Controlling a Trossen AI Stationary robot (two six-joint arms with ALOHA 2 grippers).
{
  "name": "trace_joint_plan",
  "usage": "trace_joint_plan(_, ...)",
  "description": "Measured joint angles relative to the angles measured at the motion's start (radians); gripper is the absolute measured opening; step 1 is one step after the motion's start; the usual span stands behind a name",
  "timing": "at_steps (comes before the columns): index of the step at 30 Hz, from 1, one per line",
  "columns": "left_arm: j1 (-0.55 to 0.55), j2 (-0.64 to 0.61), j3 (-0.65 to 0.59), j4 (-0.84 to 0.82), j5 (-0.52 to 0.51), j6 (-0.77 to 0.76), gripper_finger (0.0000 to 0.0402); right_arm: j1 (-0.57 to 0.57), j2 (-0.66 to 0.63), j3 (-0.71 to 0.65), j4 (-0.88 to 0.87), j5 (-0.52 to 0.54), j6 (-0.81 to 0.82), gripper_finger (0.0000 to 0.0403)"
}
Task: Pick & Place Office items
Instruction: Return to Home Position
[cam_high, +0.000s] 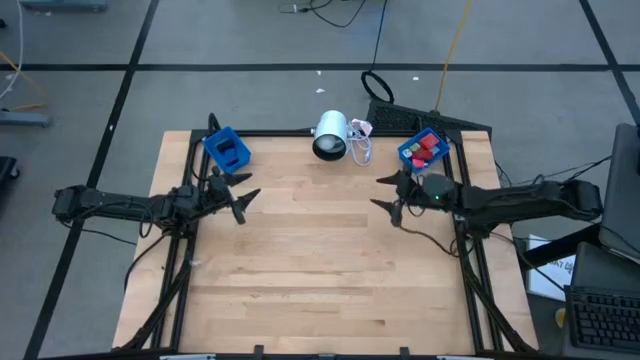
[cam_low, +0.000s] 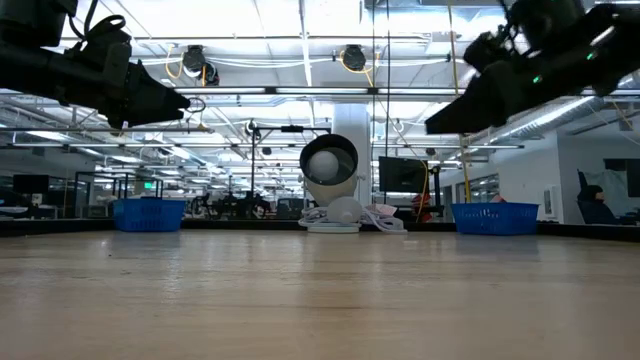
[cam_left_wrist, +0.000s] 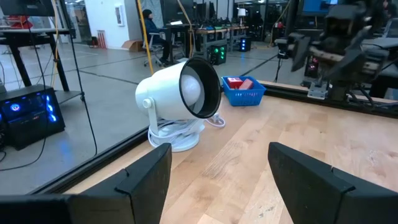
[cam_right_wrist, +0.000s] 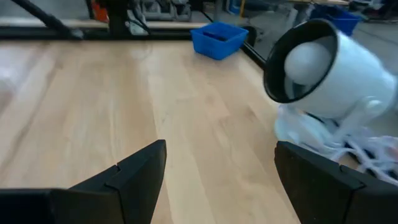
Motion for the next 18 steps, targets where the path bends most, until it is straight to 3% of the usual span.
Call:
trace_joint_plan(5,0.0,0.0,0.0,0.0,0.0,0.0,0.0271,0.118,-0.221,0.042,-0.263,0.149,0.027,0.029)
trace_joint_plan(9,0.0,0.0,0.0,0.0,0.0,0.0,0.0271,0.165,-0.406,0.045,-0.367,0.154,0.138,0.029)
trace_joint_plan(18,0.0,0.0,-0.001,0.056,-0.018,-0.001,0.0271,0.187,-0.73,0.044,-0.635,0.137,0.088,0.029)
